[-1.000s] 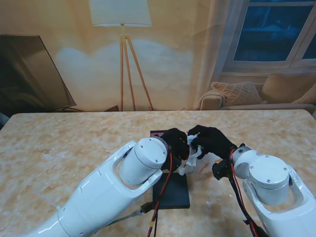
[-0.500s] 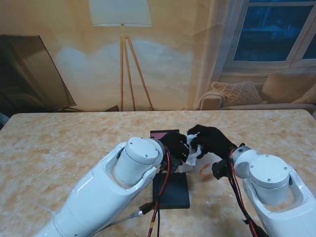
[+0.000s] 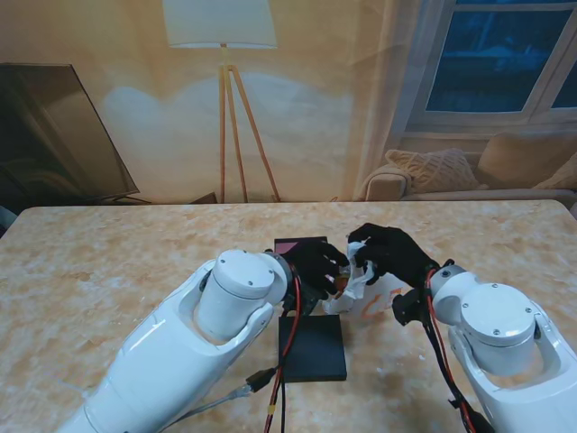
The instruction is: Pack mini donuts into a plastic bag, tie the opening and put the bag into the gift box
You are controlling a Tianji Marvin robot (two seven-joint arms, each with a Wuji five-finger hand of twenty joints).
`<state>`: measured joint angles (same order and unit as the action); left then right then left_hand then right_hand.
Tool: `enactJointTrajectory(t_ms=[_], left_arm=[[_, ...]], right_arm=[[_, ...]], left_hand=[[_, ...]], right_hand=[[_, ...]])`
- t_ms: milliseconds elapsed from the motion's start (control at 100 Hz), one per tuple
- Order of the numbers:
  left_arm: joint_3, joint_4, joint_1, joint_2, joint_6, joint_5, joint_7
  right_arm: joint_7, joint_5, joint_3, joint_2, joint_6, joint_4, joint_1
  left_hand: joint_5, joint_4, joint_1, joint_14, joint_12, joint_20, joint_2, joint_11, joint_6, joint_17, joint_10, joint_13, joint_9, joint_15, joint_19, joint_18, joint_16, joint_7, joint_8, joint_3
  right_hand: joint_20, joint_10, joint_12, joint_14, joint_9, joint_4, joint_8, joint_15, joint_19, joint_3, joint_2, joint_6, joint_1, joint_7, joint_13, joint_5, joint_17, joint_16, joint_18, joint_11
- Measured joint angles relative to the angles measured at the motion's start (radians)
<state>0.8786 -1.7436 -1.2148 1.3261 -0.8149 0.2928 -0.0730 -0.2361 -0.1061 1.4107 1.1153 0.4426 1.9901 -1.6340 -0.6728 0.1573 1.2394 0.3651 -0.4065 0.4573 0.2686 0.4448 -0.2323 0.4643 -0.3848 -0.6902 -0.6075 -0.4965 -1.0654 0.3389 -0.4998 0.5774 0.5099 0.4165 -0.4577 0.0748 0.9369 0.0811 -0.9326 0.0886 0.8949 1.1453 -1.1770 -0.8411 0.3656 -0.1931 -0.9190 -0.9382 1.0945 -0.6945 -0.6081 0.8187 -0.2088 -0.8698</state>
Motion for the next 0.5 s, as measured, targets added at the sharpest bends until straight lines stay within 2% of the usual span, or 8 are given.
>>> enactJointTrajectory(t_ms=[150, 280, 360, 420, 500], left_arm=[[0.016, -0.018, -0.019, -0.005, 0.015, 0.032, -0.001], [0.026, -0.031, -0.032, -0.014, 0.043, 0.046, 0.005], [0.034, -0.036, -0.038, -0.016, 0.051, 0.068, 0.007], [0.042, -0.039, -0.043, -0.016, 0.052, 0.093, 0.006], [0.045, -0.043, -0.047, -0.019, 0.056, 0.105, 0.007]], right_arm=[[0.007, 0.0, 0.005, 0.0, 0.003, 0.0, 0.001], [0.008, 0.0, 0.004, 0.0, 0.015, 0.0, 0.002], [0.01, -0.002, 0.004, 0.001, 0.019, 0.0, 0.002], [0.011, -0.003, 0.004, 0.001, 0.021, 0.0, 0.002], [0.011, -0.005, 0.003, 0.001, 0.021, 0.0, 0.002]], left_hand=[[0.058, 0.0, 0.008, 0.036, 0.012, 0.0, -0.06, -0.032, -0.033, -0.097, -0.017, 0.1, 0.053, 0.051, 0.049, 0.027, 0.031, -0.08, -0.001, -0.072], [0.061, -0.009, 0.009, 0.043, 0.019, 0.0, -0.109, -0.05, -0.059, -0.134, -0.022, 0.138, 0.074, 0.073, 0.094, 0.028, 0.055, -0.189, -0.005, -0.18], [0.062, -0.009, 0.009, 0.044, 0.036, 0.0, -0.134, -0.071, -0.073, -0.15, -0.042, 0.163, 0.088, 0.084, 0.116, 0.028, 0.067, -0.25, -0.019, -0.241], [0.062, -0.038, 0.009, 0.045, 0.043, 0.0, -0.147, -0.075, -0.081, -0.159, -0.05, 0.174, 0.089, 0.084, 0.127, 0.029, 0.069, -0.29, -0.027, -0.274], [0.08, -0.046, 0.009, 0.046, 0.052, 0.0, -0.159, -0.075, -0.088, -0.161, -0.052, 0.175, 0.101, 0.084, 0.133, 0.029, 0.07, -0.321, -0.035, -0.285]], right_hand=[[0.0, 0.0, 0.0, 0.0, 0.0, 0.0, 0.0, 0.001, 0.0, 0.0, 0.0, 0.0, 0.0, 0.0, 0.0, 0.0, 0.0, 0.0, 0.0, 0.0], [0.0, 0.0, 0.0, 0.0, 0.0, 0.0, 0.001, 0.001, 0.0, 0.0, 0.0, 0.0, 0.0, 0.0, 0.0, 0.0, 0.0, 0.0, 0.0, 0.0], [0.0, 0.0, 0.0, 0.0, 0.0, 0.0, 0.002, 0.001, 0.0, 0.0, 0.0, 0.0, 0.0, 0.0, 0.0, 0.0, 0.001, 0.0, 0.0, 0.0], [0.0, 0.0, 0.0, 0.0, 0.0, 0.0, 0.002, 0.001, 0.0, 0.0, 0.0, 0.0, 0.0, 0.0, 0.0, 0.0, 0.001, 0.0, 0.0, 0.0], [0.0, 0.0, 0.0, 0.0, 0.0, 0.0, 0.002, 0.001, 0.0, 0.0, 0.0, 0.0, 0.0, 0.0, 0.0, 0.0, 0.001, 0.0, 0.0, 0.0]])
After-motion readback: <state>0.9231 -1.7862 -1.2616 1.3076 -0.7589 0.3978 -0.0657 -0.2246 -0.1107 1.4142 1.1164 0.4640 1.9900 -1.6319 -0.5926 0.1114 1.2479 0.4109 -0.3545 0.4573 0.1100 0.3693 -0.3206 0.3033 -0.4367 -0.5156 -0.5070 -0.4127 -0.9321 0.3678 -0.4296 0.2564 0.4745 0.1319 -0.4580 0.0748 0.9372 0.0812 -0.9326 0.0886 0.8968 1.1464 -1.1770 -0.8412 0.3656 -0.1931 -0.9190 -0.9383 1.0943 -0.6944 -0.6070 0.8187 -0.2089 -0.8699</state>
